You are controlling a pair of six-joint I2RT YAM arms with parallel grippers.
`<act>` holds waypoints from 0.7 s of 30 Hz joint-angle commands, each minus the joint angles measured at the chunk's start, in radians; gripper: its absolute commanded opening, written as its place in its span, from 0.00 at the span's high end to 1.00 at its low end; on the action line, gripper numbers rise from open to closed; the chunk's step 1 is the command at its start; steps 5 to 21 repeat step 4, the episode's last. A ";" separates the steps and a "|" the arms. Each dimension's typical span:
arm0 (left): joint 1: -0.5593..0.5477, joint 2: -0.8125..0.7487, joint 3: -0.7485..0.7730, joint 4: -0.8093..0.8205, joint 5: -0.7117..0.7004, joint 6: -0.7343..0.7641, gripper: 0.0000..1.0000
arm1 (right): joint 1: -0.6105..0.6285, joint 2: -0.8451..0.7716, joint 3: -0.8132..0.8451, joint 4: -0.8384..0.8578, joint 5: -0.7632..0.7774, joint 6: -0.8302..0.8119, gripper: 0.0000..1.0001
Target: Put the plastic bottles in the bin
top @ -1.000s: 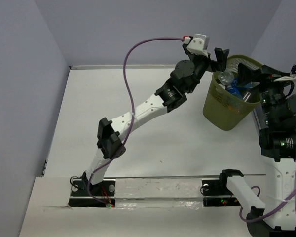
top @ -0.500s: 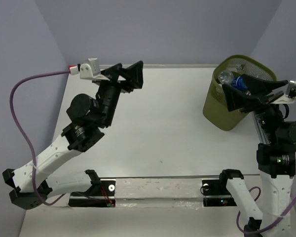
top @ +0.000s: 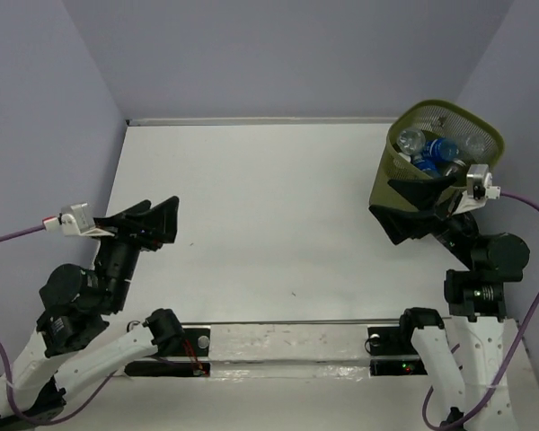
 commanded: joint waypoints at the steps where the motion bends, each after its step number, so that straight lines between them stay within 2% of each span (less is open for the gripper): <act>1: -0.002 0.020 -0.021 0.070 0.047 0.081 0.01 | -0.005 -0.031 0.035 0.005 0.065 -0.036 0.00; 4: -0.002 0.087 0.026 0.066 0.067 0.102 0.01 | -0.005 -0.029 0.092 0.003 0.100 -0.044 0.00; 21: -0.002 0.087 0.026 0.066 0.067 0.102 0.01 | -0.005 -0.029 0.092 0.003 0.100 -0.044 0.00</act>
